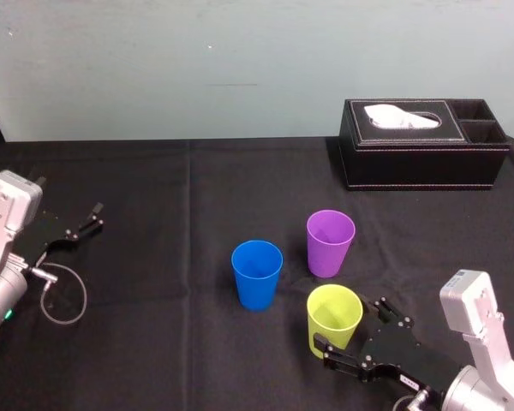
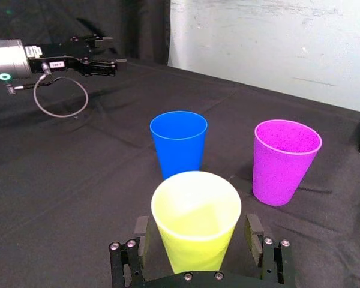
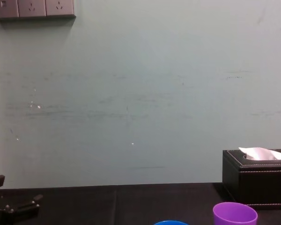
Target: Stack the three plastic cups sequentially using one hand.
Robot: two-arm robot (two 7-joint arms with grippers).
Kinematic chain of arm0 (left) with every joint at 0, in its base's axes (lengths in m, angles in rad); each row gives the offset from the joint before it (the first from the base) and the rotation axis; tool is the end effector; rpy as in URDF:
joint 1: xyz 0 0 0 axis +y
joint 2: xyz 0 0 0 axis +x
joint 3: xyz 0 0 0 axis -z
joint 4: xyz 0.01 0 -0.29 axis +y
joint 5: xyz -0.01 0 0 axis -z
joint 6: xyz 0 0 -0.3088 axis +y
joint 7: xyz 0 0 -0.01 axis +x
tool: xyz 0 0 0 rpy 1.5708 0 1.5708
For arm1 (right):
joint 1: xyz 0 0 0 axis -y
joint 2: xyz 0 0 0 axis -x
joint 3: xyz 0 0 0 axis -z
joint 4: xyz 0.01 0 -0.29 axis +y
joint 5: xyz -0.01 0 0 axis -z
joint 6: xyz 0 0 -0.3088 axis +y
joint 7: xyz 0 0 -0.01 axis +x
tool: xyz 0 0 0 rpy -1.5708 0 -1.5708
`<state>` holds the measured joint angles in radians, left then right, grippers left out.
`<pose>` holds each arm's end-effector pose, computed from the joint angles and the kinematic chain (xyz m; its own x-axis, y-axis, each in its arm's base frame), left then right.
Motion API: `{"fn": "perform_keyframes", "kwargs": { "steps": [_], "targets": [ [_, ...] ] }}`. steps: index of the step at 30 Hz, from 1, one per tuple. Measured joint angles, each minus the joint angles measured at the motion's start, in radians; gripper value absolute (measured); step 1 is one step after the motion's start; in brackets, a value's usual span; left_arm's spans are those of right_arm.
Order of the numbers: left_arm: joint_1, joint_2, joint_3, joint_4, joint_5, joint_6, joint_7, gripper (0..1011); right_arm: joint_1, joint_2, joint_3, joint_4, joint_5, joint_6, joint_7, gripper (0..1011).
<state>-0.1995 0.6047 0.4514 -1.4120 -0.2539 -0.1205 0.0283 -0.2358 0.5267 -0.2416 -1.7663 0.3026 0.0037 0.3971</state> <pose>0.3581 0.0827 -0.3023 0.2923 0.8803 0.3737 -0.9553 0.2873 0.0703 0.2493 -0.0524 -0.3116 0.6621 -0.7474 0.0549 0.7387 0.6386 -0.2156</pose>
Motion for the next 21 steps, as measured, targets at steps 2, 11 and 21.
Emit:
{"fn": "perform_keyframes", "kwargs": {
  "steps": [2,11,21],
  "targets": [
    [0.000,0.000,0.000,0.000,0.000,0.000,0.000,1010,0.008,-0.004,-0.005,0.006,-0.003,0.002,0.000,1000],
    [0.000,0.000,0.000,0.000,0.000,0.000,0.000,1010,0.036,-0.016,-0.020,0.024,-0.014,0.010,-0.004,1000],
    [0.000,0.000,0.000,0.000,0.000,0.000,0.000,1010,0.048,-0.019,-0.029,0.029,-0.024,0.019,-0.007,1000]
  ]
}}
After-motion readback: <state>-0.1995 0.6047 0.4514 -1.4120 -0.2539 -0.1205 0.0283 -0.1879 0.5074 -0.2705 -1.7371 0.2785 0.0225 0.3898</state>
